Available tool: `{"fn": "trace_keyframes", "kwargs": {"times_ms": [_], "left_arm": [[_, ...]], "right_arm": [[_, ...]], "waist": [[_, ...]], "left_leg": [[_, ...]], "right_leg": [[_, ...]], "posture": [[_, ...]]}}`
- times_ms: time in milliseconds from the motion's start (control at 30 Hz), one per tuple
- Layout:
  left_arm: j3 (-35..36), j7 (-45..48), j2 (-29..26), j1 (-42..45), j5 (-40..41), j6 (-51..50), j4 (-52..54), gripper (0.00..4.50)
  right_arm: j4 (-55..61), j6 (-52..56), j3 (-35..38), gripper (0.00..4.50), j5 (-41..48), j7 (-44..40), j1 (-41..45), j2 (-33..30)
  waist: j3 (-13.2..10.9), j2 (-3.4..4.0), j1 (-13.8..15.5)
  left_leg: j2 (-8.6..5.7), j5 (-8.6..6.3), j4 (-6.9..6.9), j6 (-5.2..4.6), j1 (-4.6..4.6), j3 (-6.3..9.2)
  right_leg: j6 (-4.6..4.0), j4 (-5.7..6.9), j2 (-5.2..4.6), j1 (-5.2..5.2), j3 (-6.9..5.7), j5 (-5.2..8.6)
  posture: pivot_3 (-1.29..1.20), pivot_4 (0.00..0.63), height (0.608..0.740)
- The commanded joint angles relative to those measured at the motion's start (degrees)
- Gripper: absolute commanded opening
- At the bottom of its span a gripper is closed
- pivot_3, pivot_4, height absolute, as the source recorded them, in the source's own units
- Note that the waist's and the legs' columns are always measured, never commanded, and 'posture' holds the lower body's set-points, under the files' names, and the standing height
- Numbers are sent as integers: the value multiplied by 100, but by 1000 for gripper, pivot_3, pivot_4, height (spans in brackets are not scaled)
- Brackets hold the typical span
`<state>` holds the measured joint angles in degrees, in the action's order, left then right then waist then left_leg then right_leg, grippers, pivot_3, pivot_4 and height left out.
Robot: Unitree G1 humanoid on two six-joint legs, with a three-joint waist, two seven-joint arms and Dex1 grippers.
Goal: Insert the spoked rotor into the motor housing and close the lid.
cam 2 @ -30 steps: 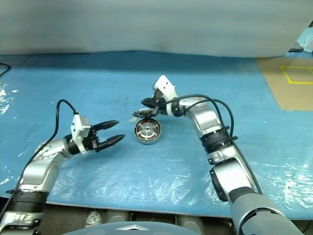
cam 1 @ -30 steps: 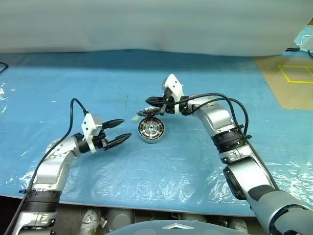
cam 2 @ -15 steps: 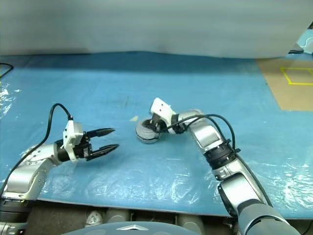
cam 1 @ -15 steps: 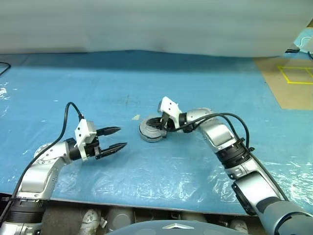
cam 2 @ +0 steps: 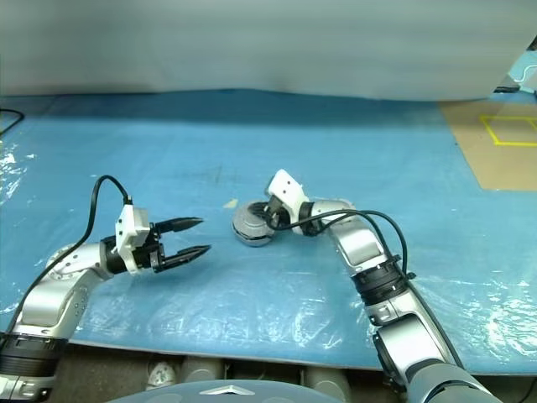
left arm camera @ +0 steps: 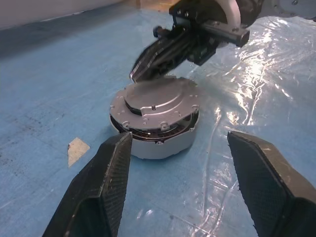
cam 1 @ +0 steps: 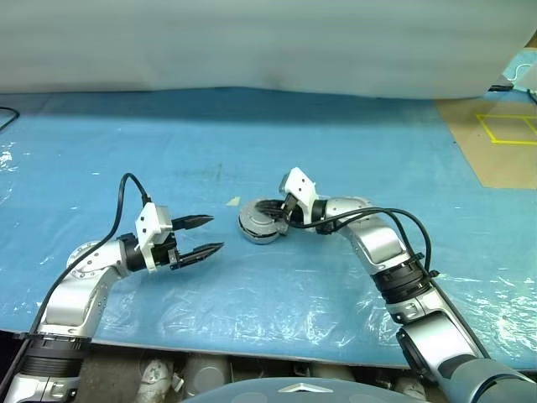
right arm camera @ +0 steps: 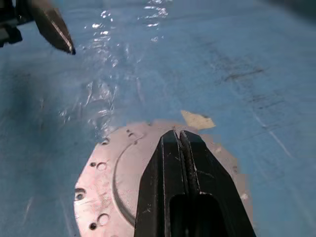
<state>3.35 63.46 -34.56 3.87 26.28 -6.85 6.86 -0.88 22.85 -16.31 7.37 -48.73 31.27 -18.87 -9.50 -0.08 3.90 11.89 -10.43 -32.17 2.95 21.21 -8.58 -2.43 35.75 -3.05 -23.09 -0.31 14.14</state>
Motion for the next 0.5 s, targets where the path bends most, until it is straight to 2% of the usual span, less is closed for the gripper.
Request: {"fn": "trace_keyframes", "kwargs": {"times_ms": [33, 167, 333, 500], "left_arm": [[-5, 4, 13, 35, -1, 85, 59, 3271], [-30, 21, 19, 35, 8, 84, 53, 3271], [-46, 12, 24, 54, 5, 99, 43, 3271], [-58, 3, 37, 63, -20, 130, 23, 3271]], "right_arm": [[534, 155, 221, 939, 464, -260, -106, -53], [639, 347, 213, 2375, 660, -465, -101, -151], [373, 253, 37, 4108, 421, -453, -3, -204], [-166, -190, -198, 4108, -6, -368, 40, -212]], "waist": [[0, 0, -1], [0, 0, -7], [0, 0, -6], [0, 0, -5]], "left_leg": [[0, 0, 3, 0, 0, 0], [0, 0, 7, 0, 0, 0], [0, -1, 2, 0, -1, 0], [0, 0, 0, 0, -1, 0]], "right_leg": [[0, -1, 0, 0, -1, 0], [0, -3, 0, -1, -1, 0], [-1, -2, 0, -1, 0, 1], [-1, -1, -1, 0, 1, 1]], "posture": [[0, 150, 740], [0, 150, 740], [0, 150, 740], [0, 150, 740]]}}
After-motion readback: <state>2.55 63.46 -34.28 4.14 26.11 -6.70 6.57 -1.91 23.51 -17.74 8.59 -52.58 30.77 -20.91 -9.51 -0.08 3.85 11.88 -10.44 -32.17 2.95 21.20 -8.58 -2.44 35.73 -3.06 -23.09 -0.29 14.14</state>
